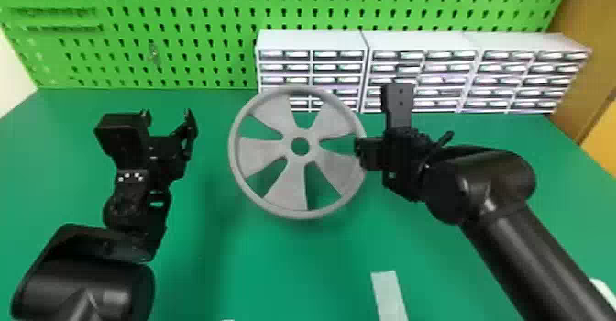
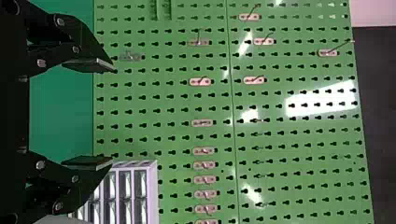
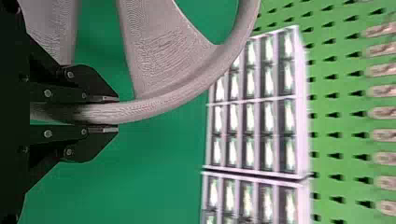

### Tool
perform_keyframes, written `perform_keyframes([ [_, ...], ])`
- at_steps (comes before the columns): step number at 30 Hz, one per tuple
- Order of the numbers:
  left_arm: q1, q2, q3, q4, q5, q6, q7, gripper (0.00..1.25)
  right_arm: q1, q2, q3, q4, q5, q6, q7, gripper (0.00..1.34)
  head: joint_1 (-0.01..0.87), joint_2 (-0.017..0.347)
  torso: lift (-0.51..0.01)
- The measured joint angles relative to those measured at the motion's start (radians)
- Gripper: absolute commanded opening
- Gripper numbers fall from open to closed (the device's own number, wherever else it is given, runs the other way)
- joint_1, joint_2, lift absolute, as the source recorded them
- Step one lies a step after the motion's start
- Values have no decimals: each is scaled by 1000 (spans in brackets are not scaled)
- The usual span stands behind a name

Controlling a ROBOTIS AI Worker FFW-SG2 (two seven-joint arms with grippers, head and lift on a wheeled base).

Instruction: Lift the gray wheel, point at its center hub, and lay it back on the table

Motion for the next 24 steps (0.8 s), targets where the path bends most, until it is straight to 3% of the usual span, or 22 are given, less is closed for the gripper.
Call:
perform_keyframes([
  [10,-1,0,-6,3,7,0,3,713,36,14,-5,-1,124,-202,21,45,692,48,-96],
  [24,-6,-5,-17,10,16,-1,13,713,46,38,-4,66,270,-528,42,45,692,48,-96],
])
